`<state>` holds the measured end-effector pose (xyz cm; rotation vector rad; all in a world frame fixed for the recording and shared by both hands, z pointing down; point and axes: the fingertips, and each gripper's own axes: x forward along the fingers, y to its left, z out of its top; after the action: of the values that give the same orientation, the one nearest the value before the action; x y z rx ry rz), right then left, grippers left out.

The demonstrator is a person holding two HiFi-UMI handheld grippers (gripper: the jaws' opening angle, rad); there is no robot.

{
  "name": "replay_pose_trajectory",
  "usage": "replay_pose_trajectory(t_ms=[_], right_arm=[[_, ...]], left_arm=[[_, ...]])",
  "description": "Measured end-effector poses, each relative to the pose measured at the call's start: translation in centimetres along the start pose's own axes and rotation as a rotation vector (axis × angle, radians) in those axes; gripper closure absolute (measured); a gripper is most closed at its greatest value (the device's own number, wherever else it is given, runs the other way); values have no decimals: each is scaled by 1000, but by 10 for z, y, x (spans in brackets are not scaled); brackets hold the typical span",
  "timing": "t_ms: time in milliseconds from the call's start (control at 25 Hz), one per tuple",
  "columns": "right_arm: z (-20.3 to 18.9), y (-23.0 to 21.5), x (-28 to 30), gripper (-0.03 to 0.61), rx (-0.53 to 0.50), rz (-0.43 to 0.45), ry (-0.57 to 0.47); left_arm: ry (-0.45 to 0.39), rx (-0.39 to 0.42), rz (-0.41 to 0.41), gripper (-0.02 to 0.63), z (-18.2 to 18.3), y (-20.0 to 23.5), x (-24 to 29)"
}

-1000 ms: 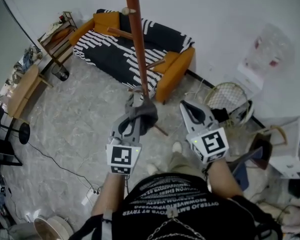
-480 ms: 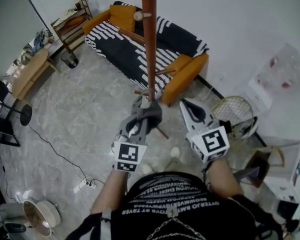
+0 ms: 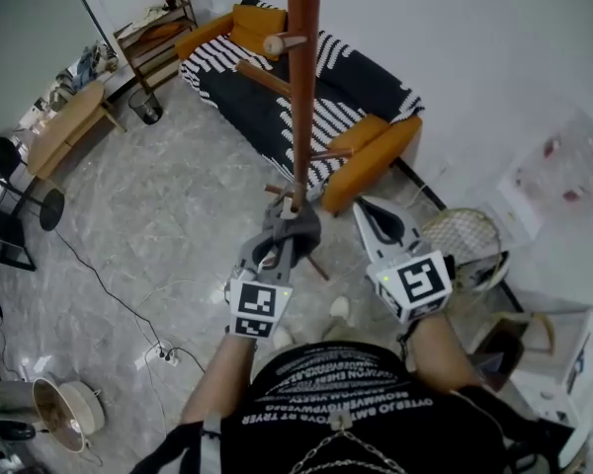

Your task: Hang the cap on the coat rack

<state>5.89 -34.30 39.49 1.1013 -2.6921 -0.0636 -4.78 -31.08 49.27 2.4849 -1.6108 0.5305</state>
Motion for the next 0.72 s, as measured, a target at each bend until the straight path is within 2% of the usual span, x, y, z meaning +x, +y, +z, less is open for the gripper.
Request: replay_pose_trajectory(t_ms=[360,720], right_arm=[[-19,-10,15,575,-2,65,21],[-24,-24,25,575,5,88,30]], left_arm=[[58,-40,34,601,-23,-2,22],[104,-66,55,601,-45,-2,45]])
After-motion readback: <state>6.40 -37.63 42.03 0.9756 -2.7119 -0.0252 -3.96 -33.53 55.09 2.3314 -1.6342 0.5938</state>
